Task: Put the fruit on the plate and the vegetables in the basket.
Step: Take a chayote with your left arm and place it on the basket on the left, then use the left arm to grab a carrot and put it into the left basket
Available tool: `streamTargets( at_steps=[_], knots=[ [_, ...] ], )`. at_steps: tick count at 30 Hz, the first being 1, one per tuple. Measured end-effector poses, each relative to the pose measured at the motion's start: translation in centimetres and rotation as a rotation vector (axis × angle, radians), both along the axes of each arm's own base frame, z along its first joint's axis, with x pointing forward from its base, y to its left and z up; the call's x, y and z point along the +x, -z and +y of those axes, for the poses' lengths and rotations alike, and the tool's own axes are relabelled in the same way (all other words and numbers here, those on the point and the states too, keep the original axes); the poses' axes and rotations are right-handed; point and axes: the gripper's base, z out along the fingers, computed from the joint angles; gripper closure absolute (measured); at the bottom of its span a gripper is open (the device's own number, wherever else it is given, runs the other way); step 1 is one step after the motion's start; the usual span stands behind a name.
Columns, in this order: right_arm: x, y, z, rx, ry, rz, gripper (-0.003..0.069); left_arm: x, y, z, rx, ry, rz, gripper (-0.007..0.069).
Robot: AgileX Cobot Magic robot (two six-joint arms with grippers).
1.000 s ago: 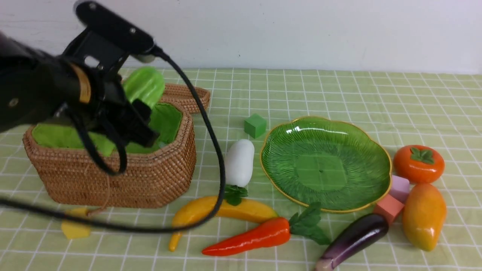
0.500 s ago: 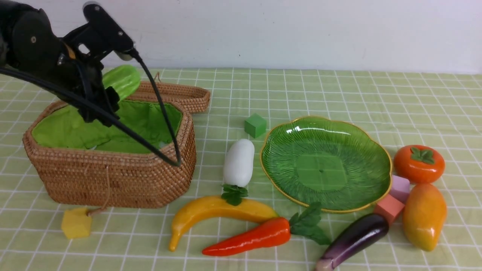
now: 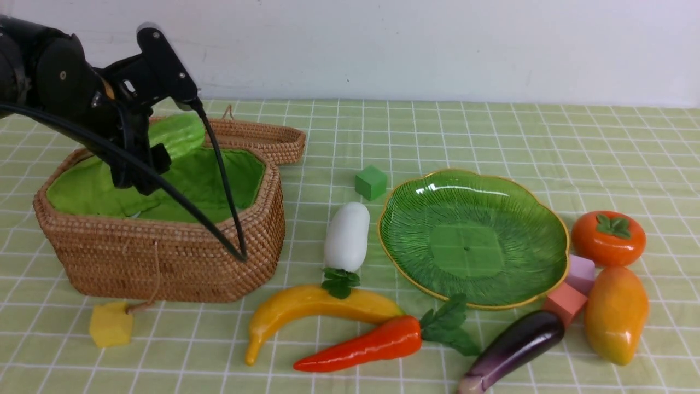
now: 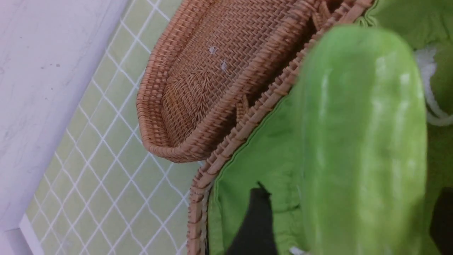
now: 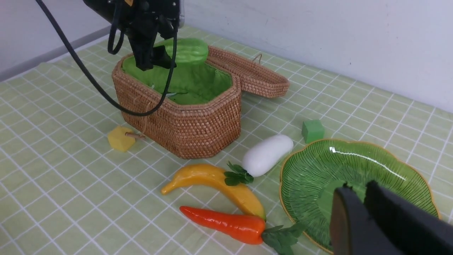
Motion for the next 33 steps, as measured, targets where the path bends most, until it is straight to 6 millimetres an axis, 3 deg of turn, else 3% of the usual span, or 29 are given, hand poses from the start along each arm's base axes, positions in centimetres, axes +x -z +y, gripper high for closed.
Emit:
streamTargets(
  at_steps=[5,9,10,13,17,18,21,23,26,28,29,33],
  knots=[
    [0.0,0.0,0.0,0.0,0.0,0.0,0.0578,-1.2,-1.9,0.1,-0.02,-0.012,-0.029,-0.0036],
    [0.0,0.0,0.0,-0.001,-0.001,0.002,0.0574,-2.8,-3.4,0.0,-0.148,-0.074,-0.015,0.0022],
    [-0.1,0.1,0.0,-0.005,-0.008,0.013,0.0574,-3.9,-4.4,-0.4,-0.264,-0.115,0.006,0.009],
    [-0.2,0.4,0.1,-0.016,-0.027,0.04,0.0574,-5.8,-5.7,-2.1,-0.396,-0.112,0.055,0.0276],
    [-0.7,0.9,0.3,-0.043,-0.07,0.103,0.0573,-9.1,-6.0,-7.0,-0.424,0.033,0.206,0.0595],
    [-0.8,1.0,0.4,-0.05,-0.078,0.115,0.0571,-9.9,-5.6,-8.4,-0.414,0.073,0.251,0.0632],
    [-1.0,1.3,0.4,-0.068,-0.098,0.148,0.0571,-11.7,-4.4,-11.3,-0.392,0.139,0.346,0.0638],
    [-1.3,1.7,0.5,-0.085,-0.121,0.199,0.0571,-13.5,-1.7,-14.6,-0.341,0.201,0.468,0.0638],
    [-1.5,1.9,0.5,-0.092,-0.131,0.223,0.0571,-14.2,0.1,-16.4,-0.296,0.241,0.528,0.0629],
    [-1.6,2.1,0.5,-0.101,-0.142,0.247,0.0571,-14.5,2.4,-18.6,-0.243,0.287,0.584,0.0566],
    [-1.7,2.1,0.5,-0.103,-0.144,0.25,0.0571,-14.6,2.6,-18.9,-0.241,0.295,0.584,0.055],
    [-1.8,2.3,0.6,-0.111,-0.153,0.265,0.0571,-13.7,6.4,-21.3,-0.205,0.314,0.612,0.0311]
  ],
)
